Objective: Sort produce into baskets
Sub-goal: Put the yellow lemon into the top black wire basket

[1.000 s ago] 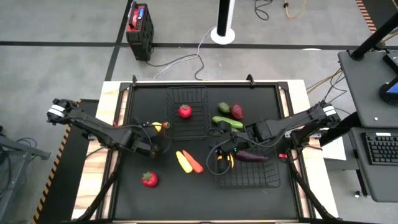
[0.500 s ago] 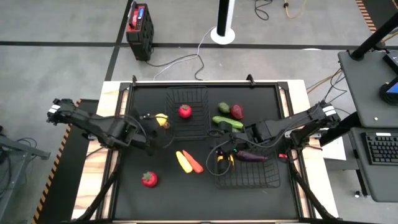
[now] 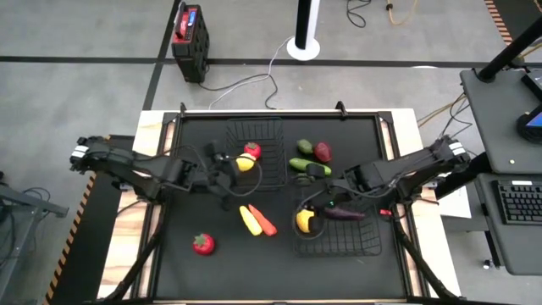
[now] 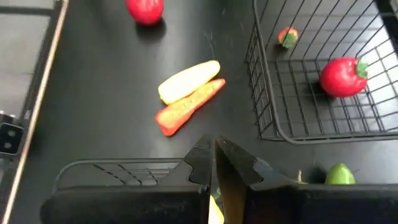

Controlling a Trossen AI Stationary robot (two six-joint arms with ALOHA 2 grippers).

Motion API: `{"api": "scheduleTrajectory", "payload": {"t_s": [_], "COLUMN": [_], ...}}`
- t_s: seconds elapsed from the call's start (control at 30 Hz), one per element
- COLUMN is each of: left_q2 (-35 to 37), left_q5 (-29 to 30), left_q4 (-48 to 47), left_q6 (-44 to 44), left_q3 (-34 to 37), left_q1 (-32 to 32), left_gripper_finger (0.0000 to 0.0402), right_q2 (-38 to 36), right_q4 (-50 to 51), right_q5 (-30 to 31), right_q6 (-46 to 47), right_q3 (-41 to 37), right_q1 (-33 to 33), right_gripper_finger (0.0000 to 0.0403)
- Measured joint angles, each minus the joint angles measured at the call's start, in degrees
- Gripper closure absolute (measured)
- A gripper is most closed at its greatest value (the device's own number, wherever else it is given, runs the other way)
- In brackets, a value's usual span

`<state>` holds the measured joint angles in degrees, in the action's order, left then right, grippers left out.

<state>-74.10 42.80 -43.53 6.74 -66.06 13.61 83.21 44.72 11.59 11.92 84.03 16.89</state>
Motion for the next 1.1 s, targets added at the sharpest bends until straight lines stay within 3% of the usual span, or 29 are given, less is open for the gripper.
{"api": "scheduleTrajectory", "payload": {"t_s": [0.27,0.57,1.1], "left_q2": [-5.40,-8.30,-13.21], "left_q5": [-5.98,-18.09,-18.19], "left_q4": [-0.43,-0.87,0.07], "left_q6": [-6.09,-10.36,-10.67], "left_q3": [0.18,0.13,0.15], "left_q1": [-6.71,-13.78,-13.99], "left_gripper_finger": [0.0242,0.0242,0.0234], "right_q2": [-2.14,-2.09,-2.09], "right_q4": [-0.23,-0.01,-0.55], "right_q5": [0.46,0.50,0.53], "right_q6": [-0.32,0.92,0.99], "right_q3": [-0.43,-1.20,-3.18], "right_q1": [0.43,0.80,0.78], "right_gripper_finger": [0.0390,0.0390,0.0390]}}
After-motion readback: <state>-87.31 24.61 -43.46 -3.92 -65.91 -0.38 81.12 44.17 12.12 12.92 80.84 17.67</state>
